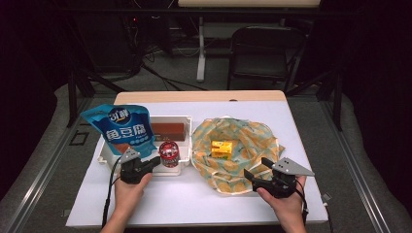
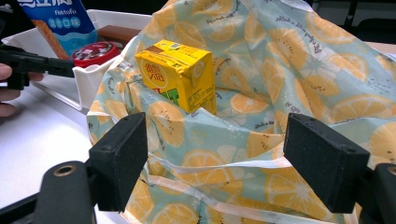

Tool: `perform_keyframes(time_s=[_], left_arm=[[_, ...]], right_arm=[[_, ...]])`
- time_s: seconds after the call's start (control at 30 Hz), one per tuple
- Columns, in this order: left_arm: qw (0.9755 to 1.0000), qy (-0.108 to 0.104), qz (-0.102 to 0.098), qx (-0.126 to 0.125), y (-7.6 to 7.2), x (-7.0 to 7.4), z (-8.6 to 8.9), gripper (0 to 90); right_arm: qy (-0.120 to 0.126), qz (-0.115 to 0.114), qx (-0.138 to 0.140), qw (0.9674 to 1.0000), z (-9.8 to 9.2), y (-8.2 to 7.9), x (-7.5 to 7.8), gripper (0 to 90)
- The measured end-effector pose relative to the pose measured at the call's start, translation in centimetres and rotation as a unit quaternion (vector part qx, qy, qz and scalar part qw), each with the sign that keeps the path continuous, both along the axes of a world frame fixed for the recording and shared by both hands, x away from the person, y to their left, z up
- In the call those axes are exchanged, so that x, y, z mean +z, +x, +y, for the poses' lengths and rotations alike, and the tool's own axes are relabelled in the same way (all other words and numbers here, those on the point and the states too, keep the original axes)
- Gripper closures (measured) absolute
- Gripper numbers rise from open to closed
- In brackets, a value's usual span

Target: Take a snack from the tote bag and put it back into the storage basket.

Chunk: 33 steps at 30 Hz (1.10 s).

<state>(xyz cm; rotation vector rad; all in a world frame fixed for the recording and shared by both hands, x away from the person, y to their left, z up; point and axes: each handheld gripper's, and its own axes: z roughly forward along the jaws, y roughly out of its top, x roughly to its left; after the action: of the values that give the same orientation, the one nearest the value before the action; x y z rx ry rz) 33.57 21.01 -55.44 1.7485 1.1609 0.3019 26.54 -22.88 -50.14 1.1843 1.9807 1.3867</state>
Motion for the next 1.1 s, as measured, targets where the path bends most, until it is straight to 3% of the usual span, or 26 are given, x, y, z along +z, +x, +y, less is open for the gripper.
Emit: perform_keyframes(time_s=[0.4,0.5,0.53,0.6,0.63,0.7,0.77,0.87,0.93,1.1], left_arm=[[1.0000,0.006,0.002,0.000,1.1,0.6,-1.8,90.0],[0.9995,0.030,0.000,-0.013,0.7,0.5,-2.3,90.0],[0.9994,0.026,-0.008,-0.020,0.5,0.3,-2.5,90.0],[0.9987,0.038,-0.009,-0.033,0.0,0.3,-2.8,90.0],[0.9984,0.047,-0.011,-0.031,-0.2,0.3,-3.1,90.0],[0.9973,0.063,-0.033,-0.017,-0.7,0.3,-3.4,90.0],[0.9976,0.058,-0.028,-0.024,-0.7,0.4,-3.7,90.0],[0.9954,0.085,-0.032,-0.032,-0.7,0.5,-4.3,90.0],[0.9960,0.073,-0.027,-0.045,-0.3,0.5,-4.3,90.0],[0.9965,0.066,-0.020,-0.048,0.5,0.5,-4.5,90.0]], right_arm=[[-0.002,0.000,-0.003,1.0000,-0.1,0.0,0.0,21.8],[0.002,0.000,-0.003,1.0000,-0.2,0.0,0.0,21.8],[0.000,0.001,-0.002,1.0000,-0.2,0.0,0.0,21.8],[0.000,0.000,-0.003,1.0000,-0.3,0.0,0.1,21.9],[0.000,0.000,-0.003,1.0000,-0.3,0.0,0.1,21.9],[0.001,0.000,-0.003,1.0000,-0.3,0.0,0.1,21.9],[-0.001,0.000,-0.002,1.0000,-0.2,-0.1,0.1,21.9],[0.000,-0.001,-0.002,1.0000,-0.2,-0.1,0.1,21.9],[-0.001,0.000,-0.001,1.0000,-0.2,-0.1,0.1,21.9],[0.002,0.000,-0.003,1.0000,-0.1,0.0,0.0,22.0]])
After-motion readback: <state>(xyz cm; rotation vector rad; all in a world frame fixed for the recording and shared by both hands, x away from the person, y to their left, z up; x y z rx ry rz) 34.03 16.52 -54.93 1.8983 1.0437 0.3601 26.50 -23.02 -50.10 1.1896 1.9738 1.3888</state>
